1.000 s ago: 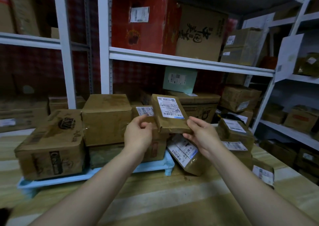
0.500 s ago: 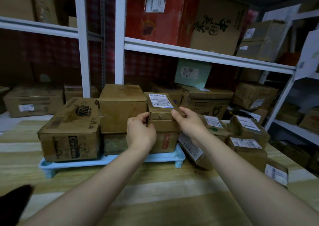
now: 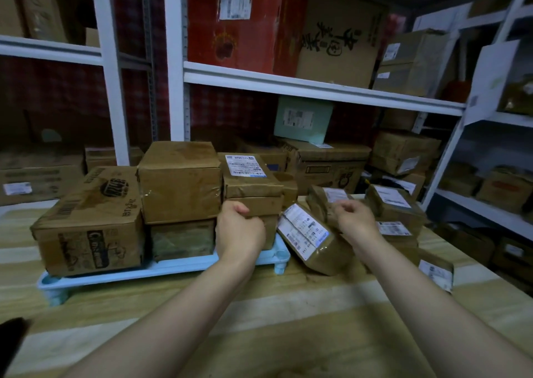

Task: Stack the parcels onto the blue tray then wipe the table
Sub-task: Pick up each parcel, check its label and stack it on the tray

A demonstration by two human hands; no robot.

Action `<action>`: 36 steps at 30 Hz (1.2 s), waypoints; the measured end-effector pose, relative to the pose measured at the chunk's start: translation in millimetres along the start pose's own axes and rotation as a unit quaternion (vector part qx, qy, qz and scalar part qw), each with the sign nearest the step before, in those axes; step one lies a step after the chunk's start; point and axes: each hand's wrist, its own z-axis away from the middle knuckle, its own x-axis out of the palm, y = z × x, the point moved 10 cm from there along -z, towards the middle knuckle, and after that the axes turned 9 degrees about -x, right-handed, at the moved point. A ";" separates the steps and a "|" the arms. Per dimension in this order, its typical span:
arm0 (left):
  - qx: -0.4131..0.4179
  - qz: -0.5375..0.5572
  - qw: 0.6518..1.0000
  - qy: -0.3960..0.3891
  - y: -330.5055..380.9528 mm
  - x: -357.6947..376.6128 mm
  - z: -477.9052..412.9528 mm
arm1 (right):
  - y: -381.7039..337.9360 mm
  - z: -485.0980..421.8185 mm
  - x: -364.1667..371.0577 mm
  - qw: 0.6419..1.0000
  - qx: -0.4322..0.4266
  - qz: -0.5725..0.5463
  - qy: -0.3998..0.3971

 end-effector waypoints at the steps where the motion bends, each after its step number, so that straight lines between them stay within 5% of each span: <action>1: -0.013 -0.011 0.999 -0.033 -4.6 15.9 4.1 | 10.4 3.7 -2.6 1.000 0.012 0.011 -0.025; 4: -0.072 -0.068 0.980 -0.172 -26.3 69.0 19.1 | 28.1 22.4 3.5 0.991 0.037 0.032 -0.127; 8: -0.117 -0.101 0.945 -0.287 -46.0 114.6 47.4 | 36.8 26.4 -6.6 0.990 0.018 0.025 -0.140; 19: -0.069 -0.010 0.969 -0.239 -15.0 135.8 54.9 | 85.1 30.9 -24.4 0.973 0.161 -0.109 -0.124; 24: -0.062 -0.043 0.956 -0.283 -25.9 151.2 65.0 | 90.2 29.6 -38.3 0.978 0.160 -0.112 -0.069; 30: -0.059 -0.047 0.945 -0.317 -29.7 158.1 68.8 | 84.4 33.5 -32.3 0.982 0.128 -0.066 -0.123; 33: -0.061 -0.028 0.962 -0.265 -25.8 143.7 61.5 | 88.6 31.7 -34.4 0.965 0.163 -0.188 -0.085; 36: -0.057 -0.012 0.971 -0.233 -19.9 126.4 54.4 | 86.7 33.8 -27.0 0.911 0.184 -0.359 -0.084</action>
